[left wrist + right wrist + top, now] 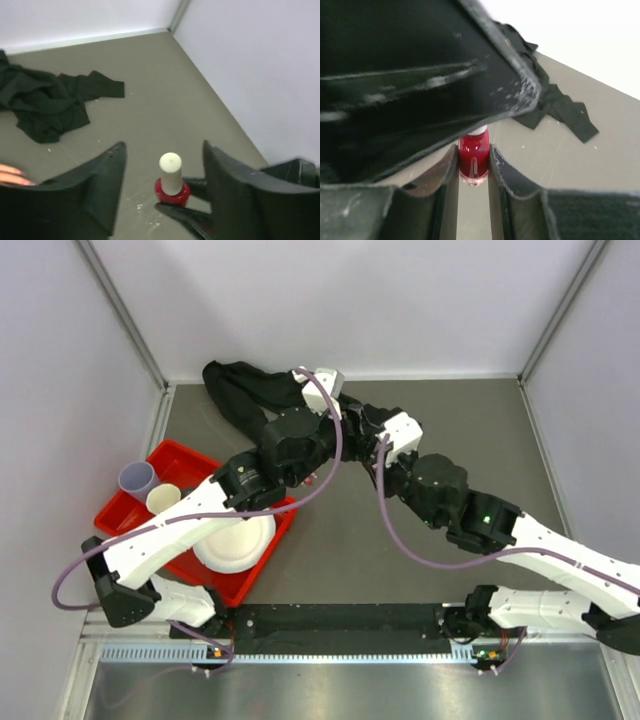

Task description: Paint the nails

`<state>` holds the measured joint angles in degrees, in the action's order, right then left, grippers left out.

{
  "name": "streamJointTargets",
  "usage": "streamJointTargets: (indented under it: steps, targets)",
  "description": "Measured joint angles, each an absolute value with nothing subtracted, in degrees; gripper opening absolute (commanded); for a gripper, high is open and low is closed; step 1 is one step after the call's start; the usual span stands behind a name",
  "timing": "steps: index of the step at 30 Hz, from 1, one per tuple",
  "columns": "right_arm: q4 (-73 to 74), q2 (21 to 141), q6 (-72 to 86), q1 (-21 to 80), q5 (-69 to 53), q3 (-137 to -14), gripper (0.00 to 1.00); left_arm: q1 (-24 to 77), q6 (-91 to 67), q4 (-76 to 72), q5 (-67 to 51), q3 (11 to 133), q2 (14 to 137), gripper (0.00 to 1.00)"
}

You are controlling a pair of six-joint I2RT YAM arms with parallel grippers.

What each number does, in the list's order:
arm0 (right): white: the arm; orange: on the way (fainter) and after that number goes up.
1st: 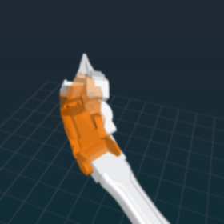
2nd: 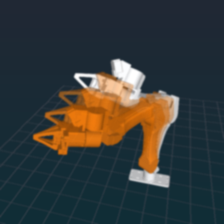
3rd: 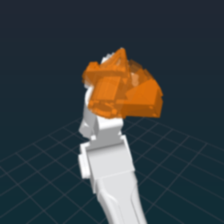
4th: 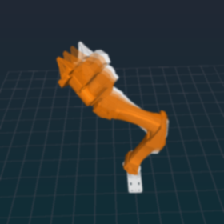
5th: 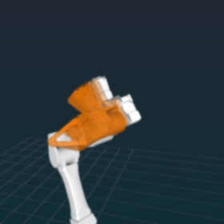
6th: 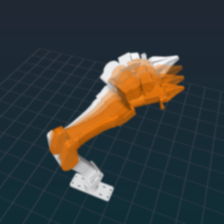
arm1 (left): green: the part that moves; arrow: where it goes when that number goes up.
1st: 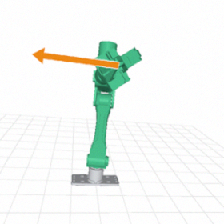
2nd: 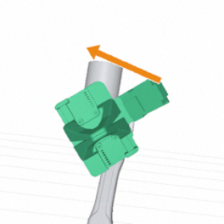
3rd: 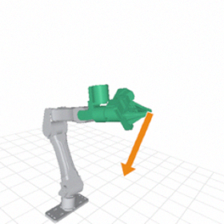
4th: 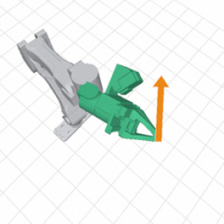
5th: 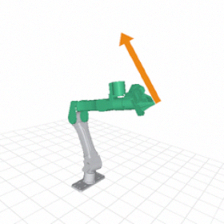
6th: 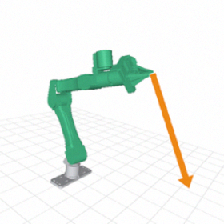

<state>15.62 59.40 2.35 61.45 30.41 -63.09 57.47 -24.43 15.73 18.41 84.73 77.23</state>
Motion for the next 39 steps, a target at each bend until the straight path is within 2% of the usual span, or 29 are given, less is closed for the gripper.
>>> streamJointTargets:
  steps: [1, 2, 3, 6, 11, 14, 17, 19, 23, 27, 35, 36, 38, 39]
  targets:
    - [15.94, 58.13, 2.04, 60.77, 28.53, -62.50, 0.00, 57.01, -25.04, 15.73, 17.17, 84.73, 76.86, 0.79]
    - [15.99, 57.28, 1.89, 59.99, 26.79, -62.19, 0.00, 56.71, -25.28, 15.66, 16.27, 84.73, 76.53, 0.88]
    - [16.03, 56.69, 1.63, 59.11, 25.28, -62.13, 0.00, 56.45, -25.36, 15.79, 14.52, 84.73, 76.01, 0.89]
    - [16.19, 54.59, 1.30, 57.21, 20.47, -61.30, 0.00, 53.80, -25.91, 16.34, 7.62, 84.64, 73.67, 0.89]
    - [18.06, 50.33, 1.06, 53.69, 9.82, -59.96, 0.00, 43.22, -28.80, 12.86, -7.22, 80.95, 67.48, 0.89]
    - [18.50, 48.31, 1.54, 51.75, 2.81, -59.96, 0.00, 38.74, -30.46, 9.56, -16.45, 78.37, 65.43, 0.88]
    - [18.50, 47.22, 2.92, 49.28, -5.52, -59.96, 0.00, 38.02, -32.18, 4.75, -27.03, 76.82, 66.22, 0.70]
    - [18.35, 47.07, 4.47, 47.03, -11.86, -59.96, 0.00, 37.98, -34.37, -0.58, -34.26, 74.98, 67.70, 0.63]
    - [15.07, 47.11, 9.13, 41.25, -25.08, -58.89, 0.00, 37.98, -40.10, -11.31, -44.77, 70.59, 70.89, 0.71]
    - [11.70, 47.72, 13.21, 38.50, -33.71, -57.80, 0.00, 37.98, -46.52, -21.96, -51.48, 67.24, 72.86, 0.70]
    - [7.86, 49.84, 16.88, 37.76, -41.10, -57.74, 0.00, 37.98, -49.87, -29.93, -55.68, 66.96, 72.88, 0.46]
    - [7.57, 50.02, 17.21, 37.63, -41.54, -57.74, 0.00, 37.98, -49.93, -30.00, -55.79, 66.98, 72.88, 0.37]
    - [7.07, 50.28, 17.65, 37.47, -42.00, -57.74, 0.00, 37.98, -49.98, -29.85, -56.12, 66.98, 72.88, 0.25]
    - [6.72, 50.41, 17.82, 37.45, -42.19, -57.74, 0.00, 37.98, -49.63, -29.69, -56.10, 66.98, 72.88, 0.11]
